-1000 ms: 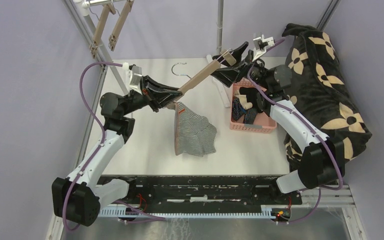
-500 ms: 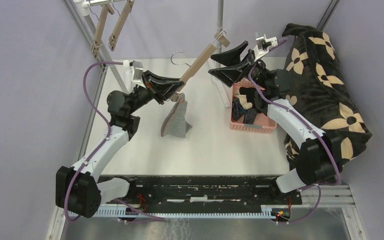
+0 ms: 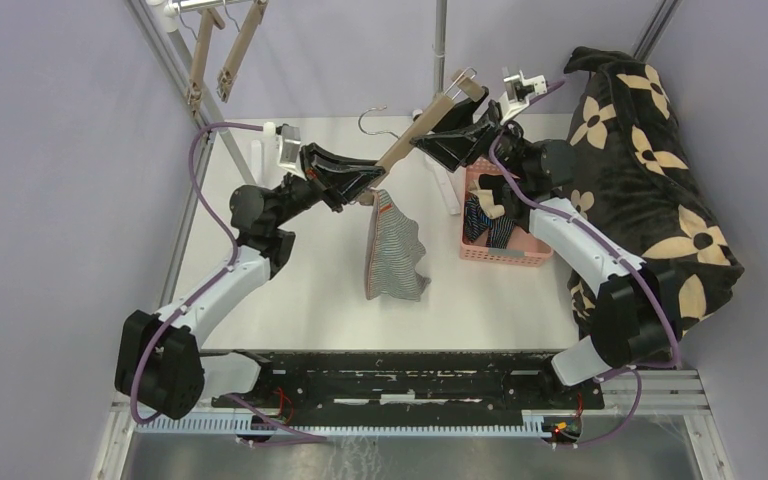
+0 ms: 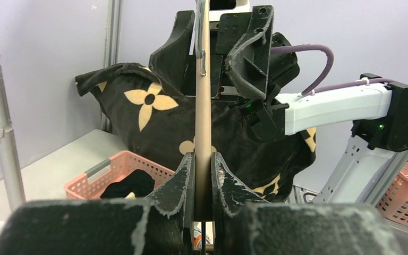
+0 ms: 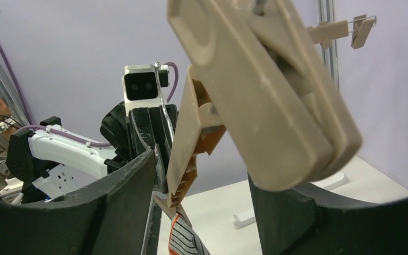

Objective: Remove the underwear clipped to the hanger

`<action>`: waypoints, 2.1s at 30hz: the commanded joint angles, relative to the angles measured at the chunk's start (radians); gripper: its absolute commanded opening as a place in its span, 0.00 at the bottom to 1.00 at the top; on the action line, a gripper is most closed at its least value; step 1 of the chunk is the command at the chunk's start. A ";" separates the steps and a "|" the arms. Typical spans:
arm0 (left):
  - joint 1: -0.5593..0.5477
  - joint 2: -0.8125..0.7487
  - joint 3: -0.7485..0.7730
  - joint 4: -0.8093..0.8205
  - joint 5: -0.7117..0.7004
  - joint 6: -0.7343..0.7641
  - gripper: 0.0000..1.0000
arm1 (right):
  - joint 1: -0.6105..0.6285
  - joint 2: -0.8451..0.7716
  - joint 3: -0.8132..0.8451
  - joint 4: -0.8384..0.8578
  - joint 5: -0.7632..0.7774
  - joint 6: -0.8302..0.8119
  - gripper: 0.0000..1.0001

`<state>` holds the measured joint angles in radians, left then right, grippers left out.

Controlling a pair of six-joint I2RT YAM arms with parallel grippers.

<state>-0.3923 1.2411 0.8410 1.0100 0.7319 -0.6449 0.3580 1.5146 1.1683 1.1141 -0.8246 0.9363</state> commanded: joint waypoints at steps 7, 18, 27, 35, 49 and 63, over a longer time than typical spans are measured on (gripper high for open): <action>-0.055 0.060 0.028 0.191 -0.068 -0.084 0.03 | 0.009 -0.002 0.034 0.081 0.029 -0.009 0.66; -0.075 0.041 0.013 0.168 -0.110 -0.046 0.03 | 0.009 -0.031 0.035 0.008 0.039 -0.060 0.12; -0.076 0.032 0.019 0.135 -0.107 -0.064 0.21 | 0.010 -0.072 0.016 -0.039 0.073 -0.091 0.01; -0.076 0.010 0.058 -0.041 -0.059 0.020 0.75 | 0.010 -0.082 0.026 -0.041 0.053 -0.087 0.01; -0.073 -0.104 0.002 -0.399 -0.163 0.317 0.99 | 0.010 -0.118 0.038 -0.070 0.047 -0.091 0.01; -0.074 -0.098 -0.011 -0.379 -0.131 0.310 0.06 | 0.010 -0.131 0.021 -0.105 0.051 -0.107 0.01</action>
<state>-0.4698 1.1564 0.8261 0.6044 0.6136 -0.3676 0.3660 1.4231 1.1698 0.9588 -0.7830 0.8238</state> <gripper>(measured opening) 0.233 0.126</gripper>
